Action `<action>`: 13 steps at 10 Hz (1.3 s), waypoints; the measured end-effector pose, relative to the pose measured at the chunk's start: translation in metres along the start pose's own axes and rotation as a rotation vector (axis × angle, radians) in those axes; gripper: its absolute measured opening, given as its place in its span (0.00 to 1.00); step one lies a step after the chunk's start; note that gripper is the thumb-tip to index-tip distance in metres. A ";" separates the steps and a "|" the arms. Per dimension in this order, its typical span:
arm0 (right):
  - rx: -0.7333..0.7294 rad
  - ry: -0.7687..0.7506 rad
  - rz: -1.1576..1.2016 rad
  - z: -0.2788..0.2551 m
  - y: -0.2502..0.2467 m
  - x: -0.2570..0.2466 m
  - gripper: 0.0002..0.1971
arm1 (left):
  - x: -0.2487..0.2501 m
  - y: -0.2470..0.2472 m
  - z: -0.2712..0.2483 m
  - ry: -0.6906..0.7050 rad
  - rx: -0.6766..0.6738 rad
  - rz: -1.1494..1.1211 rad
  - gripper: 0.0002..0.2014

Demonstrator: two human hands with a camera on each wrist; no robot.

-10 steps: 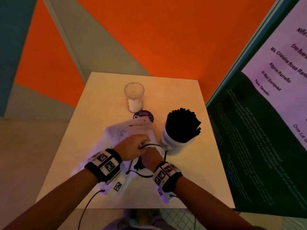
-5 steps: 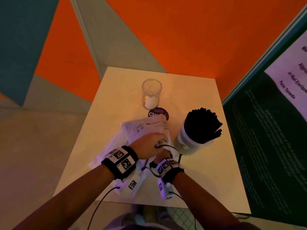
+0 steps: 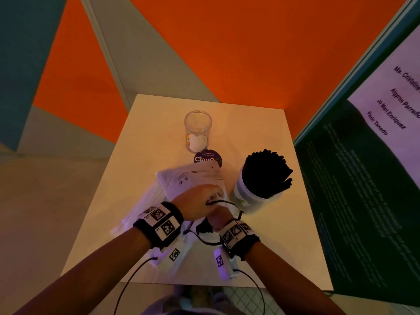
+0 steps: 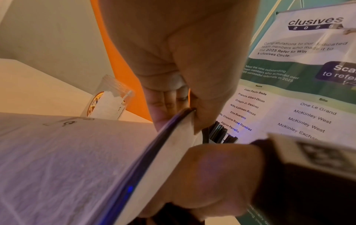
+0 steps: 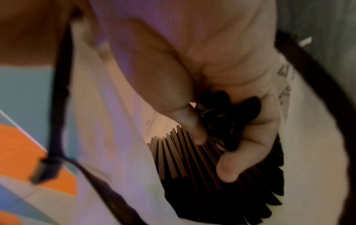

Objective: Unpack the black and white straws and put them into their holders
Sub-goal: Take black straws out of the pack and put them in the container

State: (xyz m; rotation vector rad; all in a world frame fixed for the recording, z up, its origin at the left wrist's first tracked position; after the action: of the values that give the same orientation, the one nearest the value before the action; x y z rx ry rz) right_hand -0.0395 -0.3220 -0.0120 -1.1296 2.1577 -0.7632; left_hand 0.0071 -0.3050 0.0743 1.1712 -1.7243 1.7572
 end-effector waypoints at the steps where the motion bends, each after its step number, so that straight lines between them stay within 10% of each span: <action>1: 0.016 0.097 0.238 -0.018 -0.001 0.034 0.19 | 0.000 0.007 0.007 0.021 -0.021 0.040 0.11; 3: -0.215 0.141 0.090 -0.081 0.001 0.105 0.06 | 0.006 0.026 0.019 0.043 -0.036 0.172 0.10; 6: -0.086 0.102 -0.254 -0.170 -0.072 0.181 0.12 | 0.083 0.068 0.034 0.232 -0.027 0.331 0.40; 8: 0.089 -0.088 -0.260 -0.168 -0.105 0.144 0.12 | 0.121 0.088 0.053 0.297 -0.018 0.480 0.37; 10: 0.258 -0.199 0.162 -0.155 -0.129 0.145 0.22 | 0.089 0.051 0.051 0.196 0.039 0.400 0.11; 11: 0.576 -0.188 0.708 -0.160 -0.152 0.175 0.30 | 0.072 0.032 0.046 0.175 0.078 0.439 0.10; 13: 0.598 -0.316 1.004 -0.140 -0.121 0.130 0.34 | 0.082 0.039 0.054 0.158 0.057 0.429 0.11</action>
State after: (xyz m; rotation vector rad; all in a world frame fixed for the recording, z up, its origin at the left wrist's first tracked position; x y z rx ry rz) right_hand -0.1380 -0.4600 0.1375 0.1671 1.7101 -0.6055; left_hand -0.0543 -0.3831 0.1087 0.6901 -1.9413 2.0897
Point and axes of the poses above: each hand's wrist, its own z-axis towards the middle knuckle, its own y-axis out of the palm, x = y × z, the point moved 9 cm from there along z, towards the middle knuckle, and after that the axes turned 6 degrees about -z, right-handed, at the moved point
